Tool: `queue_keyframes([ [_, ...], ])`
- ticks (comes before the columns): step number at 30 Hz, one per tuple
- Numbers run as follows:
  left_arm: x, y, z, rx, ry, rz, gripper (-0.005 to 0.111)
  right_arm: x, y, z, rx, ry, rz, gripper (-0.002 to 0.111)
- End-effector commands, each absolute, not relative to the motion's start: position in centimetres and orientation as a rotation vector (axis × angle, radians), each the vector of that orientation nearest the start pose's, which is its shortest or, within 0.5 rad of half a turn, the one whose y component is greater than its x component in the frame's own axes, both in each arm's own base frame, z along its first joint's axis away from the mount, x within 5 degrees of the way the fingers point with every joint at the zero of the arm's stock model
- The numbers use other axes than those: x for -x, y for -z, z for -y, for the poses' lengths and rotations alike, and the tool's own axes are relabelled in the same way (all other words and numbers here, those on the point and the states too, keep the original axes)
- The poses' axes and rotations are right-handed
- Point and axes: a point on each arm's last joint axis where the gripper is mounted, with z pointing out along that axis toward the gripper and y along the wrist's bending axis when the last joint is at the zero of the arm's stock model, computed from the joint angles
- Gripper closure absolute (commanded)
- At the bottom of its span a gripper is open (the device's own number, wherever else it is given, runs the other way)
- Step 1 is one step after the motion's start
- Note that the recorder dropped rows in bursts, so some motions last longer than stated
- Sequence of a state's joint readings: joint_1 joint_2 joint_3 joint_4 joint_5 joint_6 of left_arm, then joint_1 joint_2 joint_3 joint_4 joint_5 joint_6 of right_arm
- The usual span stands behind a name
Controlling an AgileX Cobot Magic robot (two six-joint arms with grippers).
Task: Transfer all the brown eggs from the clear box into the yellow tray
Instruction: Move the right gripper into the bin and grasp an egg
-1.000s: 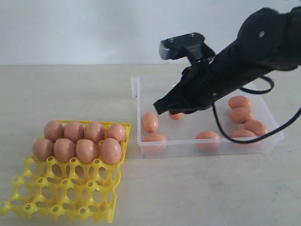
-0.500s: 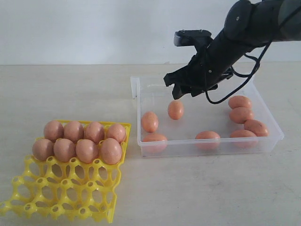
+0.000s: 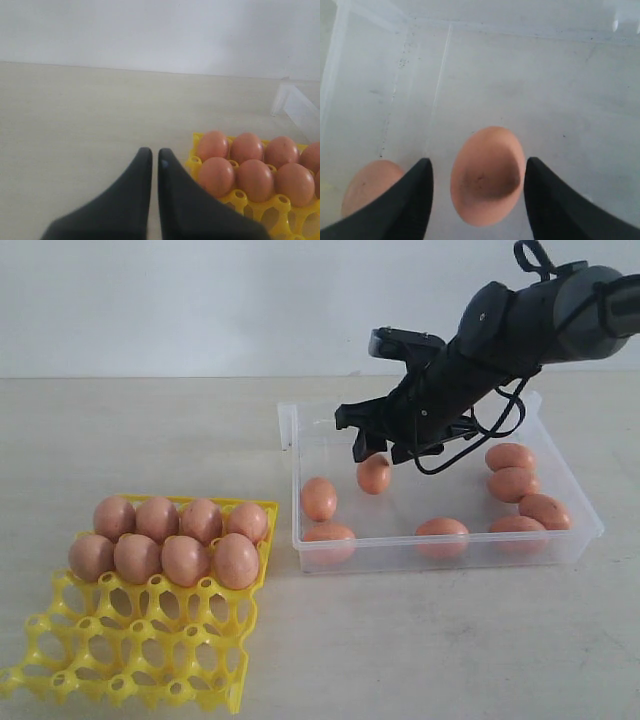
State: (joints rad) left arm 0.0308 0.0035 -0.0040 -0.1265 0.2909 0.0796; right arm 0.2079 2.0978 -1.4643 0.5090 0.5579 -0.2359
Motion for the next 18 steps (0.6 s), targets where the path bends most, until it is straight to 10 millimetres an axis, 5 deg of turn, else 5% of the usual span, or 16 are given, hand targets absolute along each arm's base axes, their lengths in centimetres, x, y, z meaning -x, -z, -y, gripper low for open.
queue_keyframes([
  [1,-5.5,-18.8,0.2,0.03,0.039,-1.765,0.103,-43.4,-14.9,-11.5,0.079,-0.478,-2.644,0.06],
  [13,-5.5,-18.8,0.2,0.03,0.039,-1.765,0.103,-44.0,-12.1,-11.4,0.061,-0.441,-2.659,0.06],
  [16,-5.5,-18.8,0.2,0.03,0.039,-1.765,0.103,-44.0,-12.0,-11.4,0.061,-0.441,-2.661,0.076],
  [18,-5.5,-18.8,0.2,0.03,0.039,-1.765,0.103,-43.9,-12.0,-11.4,0.063,-0.445,-2.669,0.106],
])
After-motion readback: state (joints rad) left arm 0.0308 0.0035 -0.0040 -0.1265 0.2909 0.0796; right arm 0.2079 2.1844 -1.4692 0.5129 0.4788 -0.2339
